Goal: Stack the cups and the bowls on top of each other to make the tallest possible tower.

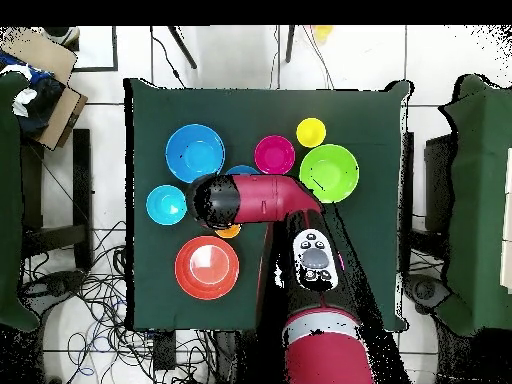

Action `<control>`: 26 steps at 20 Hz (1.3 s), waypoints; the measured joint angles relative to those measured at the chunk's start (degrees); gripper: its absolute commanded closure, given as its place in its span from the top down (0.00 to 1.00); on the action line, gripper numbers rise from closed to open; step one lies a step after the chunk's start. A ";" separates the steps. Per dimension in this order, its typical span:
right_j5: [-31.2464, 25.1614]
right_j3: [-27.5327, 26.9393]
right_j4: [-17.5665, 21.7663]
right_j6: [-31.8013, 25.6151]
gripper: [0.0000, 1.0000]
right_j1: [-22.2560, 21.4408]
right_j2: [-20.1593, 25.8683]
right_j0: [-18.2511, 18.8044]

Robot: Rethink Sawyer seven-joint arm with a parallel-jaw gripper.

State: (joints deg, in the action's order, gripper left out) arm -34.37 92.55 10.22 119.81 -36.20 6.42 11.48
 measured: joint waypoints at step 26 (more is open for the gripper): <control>1.50 -1.18 7.48 0.00 1.00 6.48 2.36 1.97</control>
State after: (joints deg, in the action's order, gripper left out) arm -32.87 91.38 17.70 119.81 -29.71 8.78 13.45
